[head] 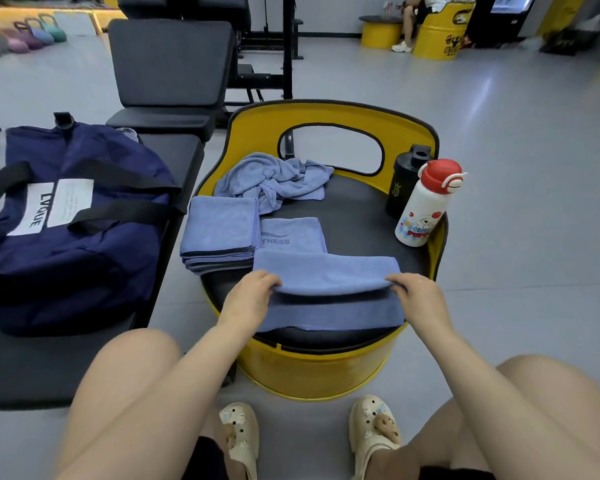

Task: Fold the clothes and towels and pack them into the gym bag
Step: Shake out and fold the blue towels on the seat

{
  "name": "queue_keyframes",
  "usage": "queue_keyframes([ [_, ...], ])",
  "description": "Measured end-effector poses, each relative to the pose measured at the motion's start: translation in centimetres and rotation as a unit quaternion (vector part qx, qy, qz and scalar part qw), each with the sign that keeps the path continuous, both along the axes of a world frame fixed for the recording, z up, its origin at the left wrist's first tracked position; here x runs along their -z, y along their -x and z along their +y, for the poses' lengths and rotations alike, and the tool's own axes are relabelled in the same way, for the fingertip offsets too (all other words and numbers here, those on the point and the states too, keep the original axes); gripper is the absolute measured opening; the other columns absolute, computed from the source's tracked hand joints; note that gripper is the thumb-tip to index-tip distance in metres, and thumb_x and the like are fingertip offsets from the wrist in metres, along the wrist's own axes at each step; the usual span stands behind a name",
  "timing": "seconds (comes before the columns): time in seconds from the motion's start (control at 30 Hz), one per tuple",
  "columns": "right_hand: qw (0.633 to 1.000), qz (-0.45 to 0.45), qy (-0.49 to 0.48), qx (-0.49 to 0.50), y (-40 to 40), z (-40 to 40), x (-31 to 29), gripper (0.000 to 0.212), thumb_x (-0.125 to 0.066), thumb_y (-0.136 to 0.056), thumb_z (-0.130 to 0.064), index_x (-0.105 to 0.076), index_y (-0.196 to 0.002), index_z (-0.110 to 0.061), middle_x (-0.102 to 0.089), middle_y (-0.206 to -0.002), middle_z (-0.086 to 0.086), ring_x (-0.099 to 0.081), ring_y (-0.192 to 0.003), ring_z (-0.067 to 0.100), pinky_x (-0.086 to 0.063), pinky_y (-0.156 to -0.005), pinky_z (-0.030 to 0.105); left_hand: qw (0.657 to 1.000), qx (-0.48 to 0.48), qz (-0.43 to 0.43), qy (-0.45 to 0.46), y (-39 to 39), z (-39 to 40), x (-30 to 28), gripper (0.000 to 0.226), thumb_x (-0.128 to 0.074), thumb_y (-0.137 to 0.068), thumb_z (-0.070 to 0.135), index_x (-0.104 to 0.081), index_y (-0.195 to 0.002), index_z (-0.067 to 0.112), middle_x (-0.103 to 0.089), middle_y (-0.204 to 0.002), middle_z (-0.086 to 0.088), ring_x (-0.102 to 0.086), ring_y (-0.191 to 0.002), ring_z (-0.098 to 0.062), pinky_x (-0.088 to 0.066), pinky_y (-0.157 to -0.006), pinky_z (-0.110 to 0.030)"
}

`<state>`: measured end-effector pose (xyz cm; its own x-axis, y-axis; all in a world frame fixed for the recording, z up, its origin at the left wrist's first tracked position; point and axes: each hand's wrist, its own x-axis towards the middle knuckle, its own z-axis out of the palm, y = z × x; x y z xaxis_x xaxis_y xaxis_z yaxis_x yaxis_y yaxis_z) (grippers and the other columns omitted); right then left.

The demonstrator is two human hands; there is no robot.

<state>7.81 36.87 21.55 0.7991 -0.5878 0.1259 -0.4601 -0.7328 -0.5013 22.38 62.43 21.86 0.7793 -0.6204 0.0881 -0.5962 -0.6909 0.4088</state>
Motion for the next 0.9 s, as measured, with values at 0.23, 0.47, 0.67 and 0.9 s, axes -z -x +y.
queue_keyframes([
  [0.23,0.999,0.024,0.002,-0.024,2.0,1.1,1.2,0.025,-0.054,-0.095,-0.012,-0.069,-0.116,-0.011,-0.066,-0.114,0.009,-0.058,-0.106,0.026,-0.044,-0.09,0.032,0.999,0.015,0.004,-0.052,1.3,1.4,1.6,0.028,-0.045,-0.097,0.007,-0.061,-0.118,0.017,-0.057,-0.118,0.002,-0.051,-0.111,-0.019,-0.046,-0.088,-0.035],
  [0.47,0.998,0.058,0.002,-0.04,2.6,1.1,2.4,0.024,-0.053,-0.096,-0.011,-0.07,-0.112,-0.013,-0.067,-0.114,0.006,-0.056,-0.109,0.024,-0.045,-0.091,0.033,0.994,0.039,0.017,-0.099,1.9,1.8,2.6,0.029,-0.049,-0.094,0.003,-0.059,-0.116,0.019,-0.055,-0.118,0.003,-0.05,-0.108,-0.018,-0.047,-0.085,-0.033],
  [0.67,0.992,0.109,0.01,-0.067,2.6,1.3,3.1,0.026,-0.052,-0.094,-0.009,-0.068,-0.114,-0.013,-0.064,-0.12,0.0,-0.051,-0.115,0.019,-0.042,-0.094,0.028,0.994,0.044,0.016,-0.1,2.2,1.7,2.3,0.022,-0.048,-0.096,0.019,-0.059,-0.114,0.021,-0.054,-0.117,0.005,-0.049,-0.11,-0.016,-0.045,-0.085,-0.028],
  [0.9,0.99,0.135,0.012,-0.025,0.8,2.4,1.4,0.033,-0.042,-0.093,-0.02,-0.065,-0.117,-0.018,-0.057,-0.124,-0.004,-0.048,-0.117,0.019,-0.045,-0.089,0.032,0.994,0.054,-0.045,-0.082,2.9,0.1,2.1,0.025,-0.04,-0.098,0.031,-0.059,-0.112,0.023,-0.057,-0.108,0.006,-0.051,-0.103,-0.016,-0.035,-0.083,-0.026],
])
